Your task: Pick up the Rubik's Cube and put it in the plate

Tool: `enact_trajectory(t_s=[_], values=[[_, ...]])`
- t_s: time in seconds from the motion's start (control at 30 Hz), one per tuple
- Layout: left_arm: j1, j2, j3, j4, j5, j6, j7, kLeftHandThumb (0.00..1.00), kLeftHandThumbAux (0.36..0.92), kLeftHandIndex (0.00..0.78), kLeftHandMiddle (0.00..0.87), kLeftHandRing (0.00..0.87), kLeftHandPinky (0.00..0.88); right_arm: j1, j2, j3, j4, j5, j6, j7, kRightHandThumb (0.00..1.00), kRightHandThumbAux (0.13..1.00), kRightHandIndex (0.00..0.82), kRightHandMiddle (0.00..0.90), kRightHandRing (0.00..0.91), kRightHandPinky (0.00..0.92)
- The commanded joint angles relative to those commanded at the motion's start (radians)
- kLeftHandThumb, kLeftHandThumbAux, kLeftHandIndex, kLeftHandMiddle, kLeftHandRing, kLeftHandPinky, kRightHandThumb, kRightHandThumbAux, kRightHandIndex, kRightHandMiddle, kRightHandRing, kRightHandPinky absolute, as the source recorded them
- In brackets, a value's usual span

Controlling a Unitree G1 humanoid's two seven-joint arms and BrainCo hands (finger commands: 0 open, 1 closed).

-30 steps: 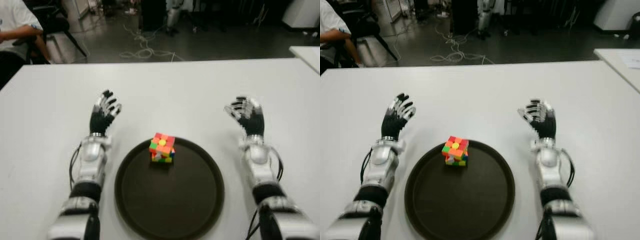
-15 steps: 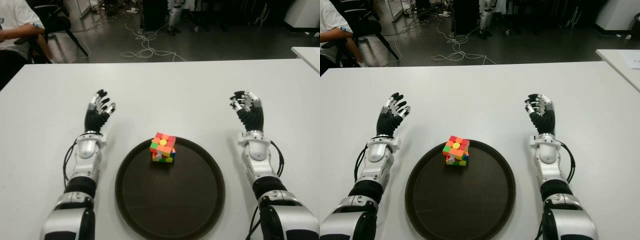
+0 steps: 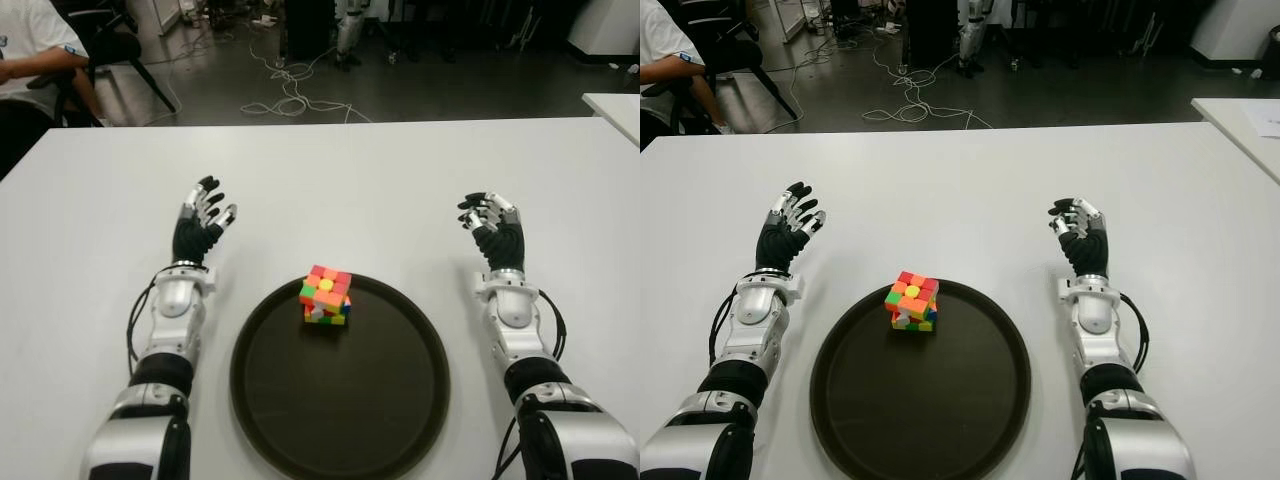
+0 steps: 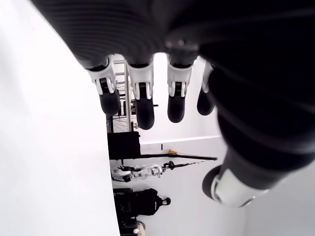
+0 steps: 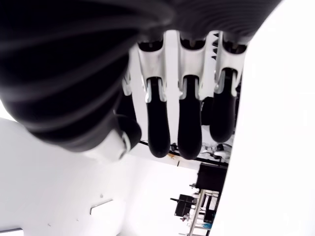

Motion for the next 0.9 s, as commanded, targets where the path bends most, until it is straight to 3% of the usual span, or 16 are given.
enact_trajectory(t_s=[0.9], values=[[-0.010, -0.002, -0.001, 0.019, 0.009, -0.007, 0.008, 0.249, 0.753, 0.059, 0.130, 0.111, 0.094, -0.007, -0.004, 0.005, 0.008, -0.009, -0.005, -0.001, 0.672, 0.729, 0.416, 0.460, 0.470, 0.463]])
